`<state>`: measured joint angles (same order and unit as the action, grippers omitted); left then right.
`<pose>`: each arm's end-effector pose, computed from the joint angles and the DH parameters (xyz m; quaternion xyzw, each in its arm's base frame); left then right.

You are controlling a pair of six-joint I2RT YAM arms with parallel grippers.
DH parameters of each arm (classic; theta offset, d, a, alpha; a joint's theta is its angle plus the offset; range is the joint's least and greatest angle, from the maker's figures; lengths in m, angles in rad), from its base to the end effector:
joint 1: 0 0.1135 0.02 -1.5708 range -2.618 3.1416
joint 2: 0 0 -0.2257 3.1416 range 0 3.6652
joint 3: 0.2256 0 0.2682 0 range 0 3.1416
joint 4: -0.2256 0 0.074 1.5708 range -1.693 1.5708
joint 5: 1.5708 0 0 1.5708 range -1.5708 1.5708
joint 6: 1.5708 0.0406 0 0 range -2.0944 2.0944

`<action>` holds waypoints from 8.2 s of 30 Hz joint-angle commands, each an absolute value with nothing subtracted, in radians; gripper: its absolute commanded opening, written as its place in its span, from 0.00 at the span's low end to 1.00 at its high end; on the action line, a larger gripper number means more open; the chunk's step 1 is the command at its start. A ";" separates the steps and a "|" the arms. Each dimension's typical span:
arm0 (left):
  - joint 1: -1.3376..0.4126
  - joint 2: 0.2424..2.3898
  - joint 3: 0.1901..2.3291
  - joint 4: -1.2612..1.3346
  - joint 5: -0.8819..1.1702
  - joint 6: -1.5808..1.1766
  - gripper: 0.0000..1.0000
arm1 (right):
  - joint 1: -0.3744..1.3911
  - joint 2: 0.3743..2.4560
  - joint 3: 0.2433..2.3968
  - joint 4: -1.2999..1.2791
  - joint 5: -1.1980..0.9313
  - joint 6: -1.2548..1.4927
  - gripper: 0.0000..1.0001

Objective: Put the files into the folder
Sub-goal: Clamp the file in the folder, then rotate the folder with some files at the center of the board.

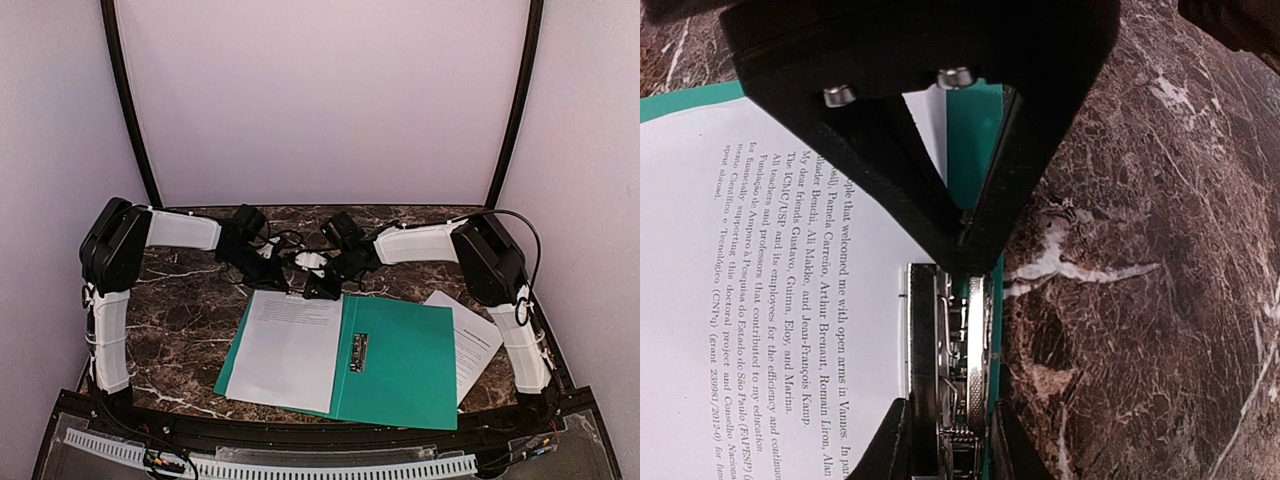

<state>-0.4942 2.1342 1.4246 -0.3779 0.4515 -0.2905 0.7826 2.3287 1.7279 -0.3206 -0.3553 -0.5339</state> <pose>0.3695 -0.2192 0.0816 0.1495 0.9360 -0.2900 0.1324 0.3392 0.3573 0.0899 -0.6152 0.7034 0.2051 0.2908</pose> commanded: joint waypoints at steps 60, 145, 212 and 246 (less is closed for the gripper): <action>-0.482 2.343 1.510 -0.765 0.242 -0.259 0.01 | 0.866 2.411 1.701 -0.424 -0.196 -0.643 0.00; -0.478 1.403 0.805 -0.365 0.356 -0.371 0.80 | 0.735 2.145 1.680 -0.361 -0.142 -0.167 0.90; -0.656 1.967 1.208 -0.519 -0.239 -0.055 0.71 | 0.600 1.906 1.068 -0.313 -0.326 0.295 0.81; -0.664 1.574 0.695 -0.087 0.386 -0.645 0.80 | 0.706 1.813 0.970 -0.306 -0.235 0.428 0.84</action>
